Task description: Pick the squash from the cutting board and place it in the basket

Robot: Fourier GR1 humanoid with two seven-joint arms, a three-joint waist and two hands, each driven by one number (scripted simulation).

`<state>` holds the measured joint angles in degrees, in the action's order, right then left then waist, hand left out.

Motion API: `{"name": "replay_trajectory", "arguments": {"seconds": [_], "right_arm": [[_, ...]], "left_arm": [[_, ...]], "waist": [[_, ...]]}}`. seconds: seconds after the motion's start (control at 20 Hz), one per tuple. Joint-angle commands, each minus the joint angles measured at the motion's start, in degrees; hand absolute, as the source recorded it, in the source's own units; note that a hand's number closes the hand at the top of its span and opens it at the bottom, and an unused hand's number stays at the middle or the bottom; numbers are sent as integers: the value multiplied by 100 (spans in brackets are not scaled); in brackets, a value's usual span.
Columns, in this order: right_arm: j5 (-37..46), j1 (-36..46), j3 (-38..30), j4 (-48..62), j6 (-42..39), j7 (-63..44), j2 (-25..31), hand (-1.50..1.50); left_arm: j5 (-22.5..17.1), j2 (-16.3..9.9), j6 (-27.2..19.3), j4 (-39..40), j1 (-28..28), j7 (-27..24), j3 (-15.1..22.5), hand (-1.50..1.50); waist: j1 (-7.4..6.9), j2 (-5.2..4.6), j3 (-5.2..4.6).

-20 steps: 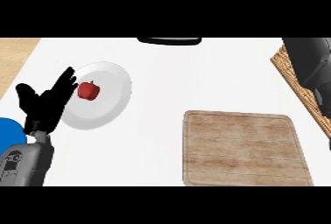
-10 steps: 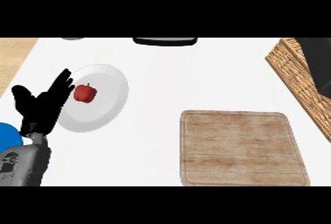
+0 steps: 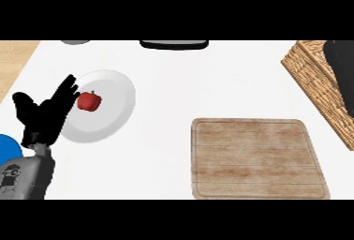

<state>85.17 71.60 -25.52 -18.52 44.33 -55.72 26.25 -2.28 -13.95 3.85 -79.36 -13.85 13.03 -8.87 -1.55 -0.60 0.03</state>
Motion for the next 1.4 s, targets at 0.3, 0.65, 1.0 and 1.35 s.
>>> {"name": "replay_trajectory", "arguments": {"seconds": [0.3, 0.65, 1.0, 1.35], "right_arm": [[-19, -735, -303, 15, 1012, -446, 390, -150], [-704, -851, -426, -243, 1319, 633, 281, -150], [-657, -1053, -716, -1183, 2417, -57, 281, -150], [-1519, -1997, -839, -3112, 1730, 209, -44, -150]], "left_arm": [[11, 13, 40, 19, 119, -128, -22, 0], [-16, -29, 21, 23, -62, -28, -94, 0], [-153, -60, 103, -246, 218, 120, -157, 0], [-89, -222, 30, 100, 245, -44, -386, 0]], "waist": [[-40, -27, 4], [20, 9, 5], [132, 91, -1], [494, 197, -13]]}}
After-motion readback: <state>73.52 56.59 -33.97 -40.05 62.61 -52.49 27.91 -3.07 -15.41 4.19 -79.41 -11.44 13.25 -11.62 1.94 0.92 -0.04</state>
